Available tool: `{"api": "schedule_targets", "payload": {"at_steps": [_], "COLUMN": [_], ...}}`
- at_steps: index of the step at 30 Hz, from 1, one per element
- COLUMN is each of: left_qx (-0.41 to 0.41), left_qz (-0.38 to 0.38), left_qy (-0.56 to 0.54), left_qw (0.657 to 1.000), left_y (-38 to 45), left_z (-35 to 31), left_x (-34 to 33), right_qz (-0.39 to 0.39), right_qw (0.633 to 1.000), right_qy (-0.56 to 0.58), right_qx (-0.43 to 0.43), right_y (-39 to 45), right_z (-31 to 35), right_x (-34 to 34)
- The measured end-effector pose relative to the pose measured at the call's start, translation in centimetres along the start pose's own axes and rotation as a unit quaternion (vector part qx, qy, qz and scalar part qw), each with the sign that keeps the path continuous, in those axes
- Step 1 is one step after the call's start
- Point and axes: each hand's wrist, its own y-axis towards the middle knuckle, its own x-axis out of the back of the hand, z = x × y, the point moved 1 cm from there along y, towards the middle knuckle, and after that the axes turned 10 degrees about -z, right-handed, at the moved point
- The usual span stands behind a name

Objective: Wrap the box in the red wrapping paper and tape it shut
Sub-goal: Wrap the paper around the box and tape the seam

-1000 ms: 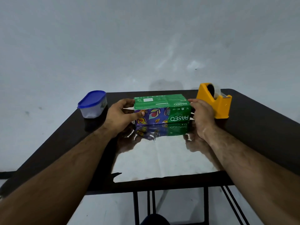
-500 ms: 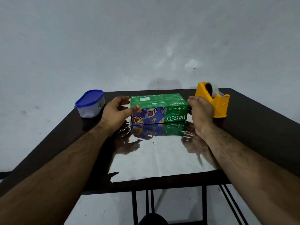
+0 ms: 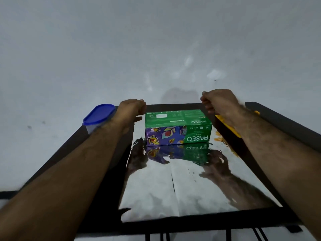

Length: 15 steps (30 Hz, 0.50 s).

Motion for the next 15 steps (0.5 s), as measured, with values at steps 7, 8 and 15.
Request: {"api": "schedule_targets", "payload": {"at_steps": [7, 8, 15], "left_qx": [-0.04, -0.047, -0.061], "left_qz": [-0.049, -0.054, -0.058], "left_qy": [0.059, 0.048, 0.146], "left_qw": [0.996, 0.996, 0.986], "left_y": [3.9, 4.6, 7.2], "left_z": [1.3, 1.5, 3.3], "left_x": [-2.0, -2.0, -1.6], "right_qz": [0.11, 0.118, 0.143], "right_qw": [0.971, 0.971, 0.956], "right_qy": [-0.196, -0.193, -0.234], "right_qx": [0.08, 0.08, 0.107], "right_y": [4.5, 5.1, 8.2], "right_z": [-1.0, -1.3, -4.2], "right_x": [-2.4, -2.8, -4.9]}}
